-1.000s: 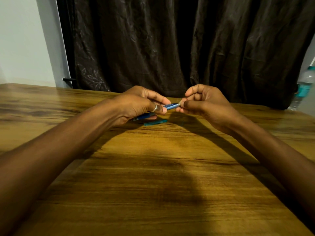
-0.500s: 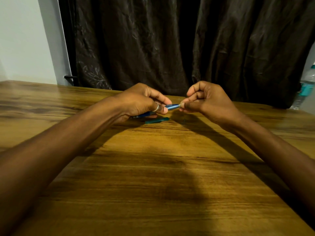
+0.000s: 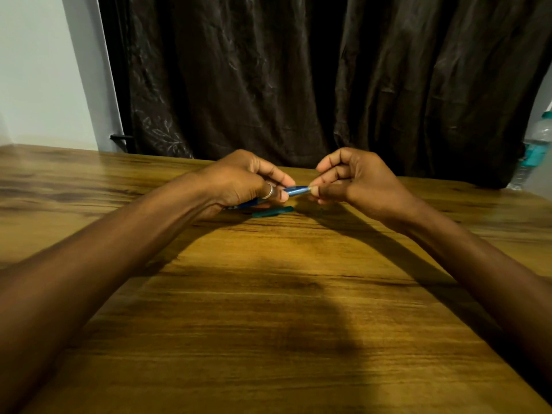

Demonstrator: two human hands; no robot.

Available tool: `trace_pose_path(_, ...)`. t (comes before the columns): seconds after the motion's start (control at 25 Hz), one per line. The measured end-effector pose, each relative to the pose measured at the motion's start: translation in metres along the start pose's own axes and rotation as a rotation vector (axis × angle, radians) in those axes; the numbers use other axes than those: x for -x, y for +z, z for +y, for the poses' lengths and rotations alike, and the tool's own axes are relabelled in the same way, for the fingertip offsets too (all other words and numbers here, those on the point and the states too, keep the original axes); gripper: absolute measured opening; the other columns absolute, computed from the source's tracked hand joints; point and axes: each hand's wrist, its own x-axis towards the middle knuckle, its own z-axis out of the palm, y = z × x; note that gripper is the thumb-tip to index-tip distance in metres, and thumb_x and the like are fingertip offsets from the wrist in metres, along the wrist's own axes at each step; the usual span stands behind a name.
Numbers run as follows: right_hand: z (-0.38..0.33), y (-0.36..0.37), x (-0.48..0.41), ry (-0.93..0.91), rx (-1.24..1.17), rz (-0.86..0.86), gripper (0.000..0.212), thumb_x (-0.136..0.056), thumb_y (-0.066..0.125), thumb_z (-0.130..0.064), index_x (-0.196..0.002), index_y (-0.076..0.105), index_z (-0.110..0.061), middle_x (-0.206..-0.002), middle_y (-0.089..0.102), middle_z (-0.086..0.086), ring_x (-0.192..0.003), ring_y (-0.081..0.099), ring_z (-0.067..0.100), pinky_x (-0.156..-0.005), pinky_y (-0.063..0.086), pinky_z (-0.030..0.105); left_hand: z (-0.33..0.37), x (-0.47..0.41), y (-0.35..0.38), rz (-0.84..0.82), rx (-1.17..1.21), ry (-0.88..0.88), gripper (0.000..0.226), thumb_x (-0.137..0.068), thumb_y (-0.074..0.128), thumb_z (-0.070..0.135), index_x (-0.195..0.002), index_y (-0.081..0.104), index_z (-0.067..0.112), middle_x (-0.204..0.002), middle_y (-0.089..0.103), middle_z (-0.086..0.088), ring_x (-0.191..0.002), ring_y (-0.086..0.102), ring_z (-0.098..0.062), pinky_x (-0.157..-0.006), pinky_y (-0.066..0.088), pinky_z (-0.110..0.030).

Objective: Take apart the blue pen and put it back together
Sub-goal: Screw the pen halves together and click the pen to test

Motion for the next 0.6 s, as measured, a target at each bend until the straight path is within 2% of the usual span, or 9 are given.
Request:
trace_pose_path(0.12, 0.008, -0.006, -0.003, 0.013, 0.1, 0.052, 0.028, -0.083, 0.077, 0.001, -0.101, 0.065, -0.017, -0.086, 0.079, 0.007, -0.084, 0.077, 0.021, -0.077, 0.064, 0.036, 0.001, 0.001, 0.0, 0.013, 0.004, -0.014, 0.026, -0.079, 0.077, -0.004, -0.098, 0.078, 0.014, -0.097, 0.079, -0.01, -0.078, 0.073, -0.009, -0.07, 0.06, -0.016)
trace_pose_path(0.2, 0.015, -0.013, -0.005, -0.046, 0.383, 0.09, 0.022, -0.084, 0.078, -0.006, -0.099, 0.07, -0.02, -0.087, 0.077, 0.0, -0.086, 0.075, 0.015, -0.083, 0.061, 0.031, 0.002, 0.002, -0.002, 0.011, -0.024, -0.036, 0.027, -0.08, 0.077, -0.004, -0.1, 0.078, 0.013, -0.099, 0.078, -0.011, -0.077, 0.073, -0.007, -0.067, 0.059, -0.015)
trace_pose_path(0.28, 0.018, -0.018, -0.005, -0.108, 0.679, 0.039, 0.017, -0.083, 0.079, -0.015, -0.099, 0.075, -0.022, -0.086, 0.075, -0.008, -0.085, 0.072, 0.006, -0.081, 0.057, 0.021, 0.002, 0.002, -0.003, 0.013, -0.05, -0.054, 0.027, -0.08, 0.076, -0.004, -0.101, 0.078, 0.013, -0.096, 0.078, -0.008, -0.069, 0.073, -0.002, -0.06, 0.056, -0.012)
trace_pose_path(0.32, 0.02, -0.018, -0.004, -0.103, 0.743, 0.0, 0.016, -0.083, 0.079, -0.019, -0.098, 0.076, -0.024, -0.085, 0.075, -0.01, -0.084, 0.072, 0.006, -0.079, 0.056, 0.02, 0.002, 0.002, -0.004, 0.015, -0.06, -0.059, 0.027, -0.08, 0.076, -0.004, -0.101, 0.078, 0.013, -0.094, 0.078, -0.007, -0.066, 0.072, 0.0, -0.058, 0.054, -0.01)
trace_pose_path(0.48, 0.024, -0.008, 0.0, -0.015, 0.658, -0.147, 0.015, -0.086, 0.076, -0.014, -0.093, 0.075, -0.027, -0.079, 0.079, 0.003, -0.072, 0.075, 0.023, -0.063, 0.059, 0.037, 0.001, -0.001, -0.003, 0.023, -0.1, -0.071, 0.027, -0.079, 0.079, 0.0, -0.099, 0.079, 0.017, -0.085, 0.08, 0.0, -0.066, 0.072, 0.002, -0.057, 0.051, -0.009)
trace_pose_path(0.52, 0.025, -0.007, 0.0, -0.013, 0.654, -0.155, 0.017, -0.087, 0.076, -0.012, -0.093, 0.075, -0.028, -0.077, 0.079, 0.002, -0.069, 0.075, 0.021, -0.059, 0.058, 0.035, 0.0, -0.002, -0.003, 0.024, -0.104, -0.073, 0.027, -0.079, 0.079, 0.001, -0.098, 0.079, 0.019, -0.084, 0.08, 0.001, -0.068, 0.073, 0.001, -0.058, 0.052, -0.009)
trace_pose_path(0.6, 0.026, -0.007, -0.002, -0.025, 0.683, -0.138, 0.02, -0.086, 0.077, -0.013, -0.09, 0.076, -0.032, -0.075, 0.077, -0.008, -0.065, 0.071, 0.003, -0.051, 0.054, 0.02, 0.0, -0.002, -0.004, 0.035, -0.108, -0.077, 0.026, -0.077, 0.081, 0.002, -0.096, 0.08, 0.022, -0.084, 0.08, 0.004, -0.07, 0.073, 0.002, -0.058, 0.052, -0.009)
